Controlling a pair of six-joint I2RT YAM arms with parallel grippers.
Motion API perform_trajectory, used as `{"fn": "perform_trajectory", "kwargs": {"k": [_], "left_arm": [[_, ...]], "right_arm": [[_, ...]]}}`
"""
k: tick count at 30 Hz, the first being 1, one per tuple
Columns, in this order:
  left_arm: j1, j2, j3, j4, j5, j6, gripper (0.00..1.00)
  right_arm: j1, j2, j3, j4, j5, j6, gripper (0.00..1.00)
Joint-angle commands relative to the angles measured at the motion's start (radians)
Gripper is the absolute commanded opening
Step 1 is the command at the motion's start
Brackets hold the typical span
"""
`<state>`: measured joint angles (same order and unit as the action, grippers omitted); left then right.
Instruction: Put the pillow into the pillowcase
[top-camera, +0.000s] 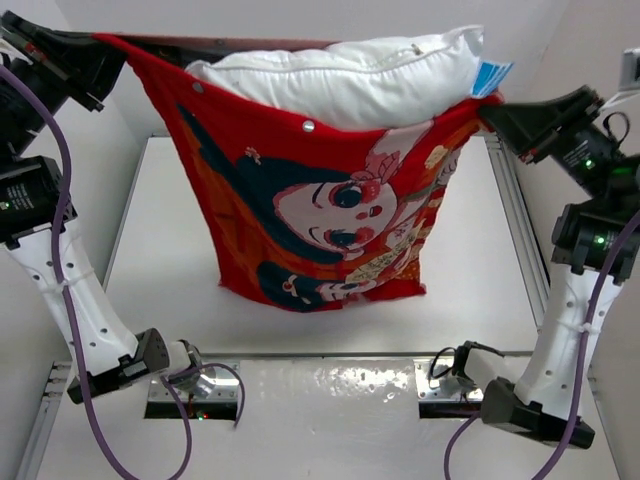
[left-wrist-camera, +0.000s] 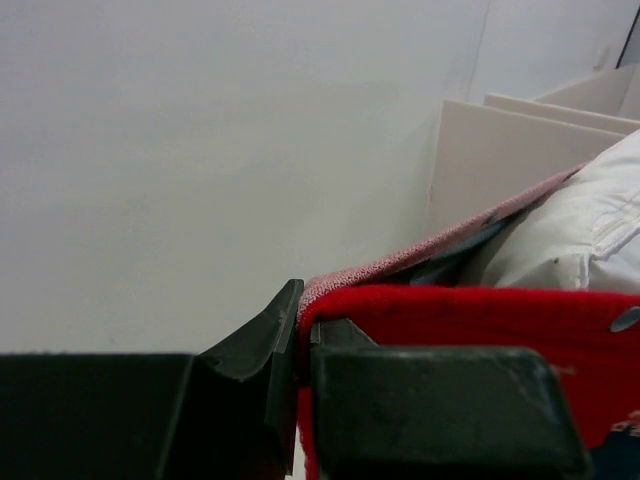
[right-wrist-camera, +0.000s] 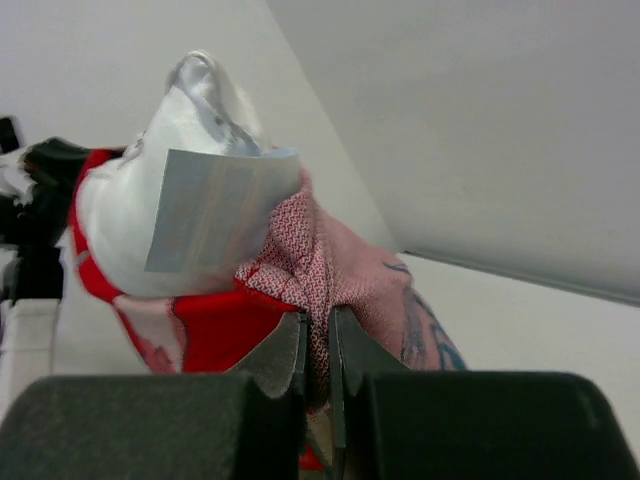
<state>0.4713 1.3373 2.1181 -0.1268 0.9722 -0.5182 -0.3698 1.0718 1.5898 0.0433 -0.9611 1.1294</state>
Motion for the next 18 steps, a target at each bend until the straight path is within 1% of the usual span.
{"fn": "perform_trajectory", "kwargs": {"k": [1, 2, 3, 4, 5, 6, 7, 8, 10, 11, 12, 13, 14, 15, 16, 17, 18], "left_arm": [[0.017, -0.009, -0.111, 0.108, -0.101, -0.067, 0.00], [-0.011, -0.029, -0.136, 0.162, -0.057, -0.092, 0.00], [-0.025, -0.032, -0.154, 0.199, -0.040, -0.117, 0.00], [-0.034, -0.033, -0.164, 0.200, -0.030, -0.156, 0.00], [-0.042, -0.035, -0.173, 0.199, -0.029, -0.176, 0.00], [-0.042, -0.036, -0.178, 0.196, -0.029, -0.198, 0.00], [-0.040, -0.036, -0.182, 0.188, -0.036, -0.210, 0.00], [-0.040, -0.038, -0.188, 0.176, -0.047, -0.207, 0.00], [-0.036, -0.043, -0.194, 0.145, -0.056, -0.194, 0.00], [-0.030, -0.047, -0.204, 0.141, -0.061, -0.194, 0.00], [-0.025, -0.050, -0.210, 0.135, -0.061, -0.189, 0.00], [-0.017, -0.056, -0.214, 0.135, -0.064, -0.187, 0.00], [-0.017, -0.062, -0.222, 0.135, -0.067, -0.187, 0.00], [-0.014, -0.064, -0.225, 0.133, -0.069, -0.187, 0.00], [-0.013, -0.067, -0.224, 0.134, -0.069, -0.187, 0.00], [-0.013, -0.072, -0.222, 0.135, -0.066, -0.187, 0.00], [-0.013, -0.073, -0.221, 0.135, -0.064, -0.189, 0.00]], "right_arm": [[-0.032, -0.024, -0.176, 0.346, 0.016, 0.119, 0.05], [-0.029, -0.038, -0.244, 0.424, 0.003, 0.220, 0.08], [-0.029, -0.062, -0.372, 0.592, -0.002, 0.269, 0.09], [-0.027, -0.072, -0.428, 0.672, 0.004, 0.320, 0.11], [-0.029, -0.075, -0.476, 0.731, 0.013, 0.399, 0.16], [-0.027, -0.066, -0.517, 0.781, 0.022, 0.421, 0.18], [-0.023, -0.055, -0.519, 0.782, 0.018, 0.438, 0.21], [-0.015, -0.046, -0.516, 0.774, 0.015, 0.437, 0.29], [0.012, -0.033, -0.513, 0.773, 0.015, 0.414, 0.34], [0.028, -0.035, -0.513, 0.761, 0.018, 0.394, 0.37], [0.060, -0.038, -0.507, 0.697, 0.018, 0.365, 0.40], [0.083, -0.044, -0.499, 0.634, 0.021, 0.265, 0.41], [0.130, -0.047, -0.484, 0.472, 0.031, 0.195, 0.48], [0.159, -0.050, -0.476, 0.393, 0.047, 0.134, 0.48], [0.187, -0.053, -0.472, 0.323, 0.080, 0.007, 0.55], [0.221, -0.052, -0.468, 0.241, 0.099, -0.041, 0.58], [0.283, -0.049, -0.462, 0.213, 0.119, -0.081, 0.63]]}}
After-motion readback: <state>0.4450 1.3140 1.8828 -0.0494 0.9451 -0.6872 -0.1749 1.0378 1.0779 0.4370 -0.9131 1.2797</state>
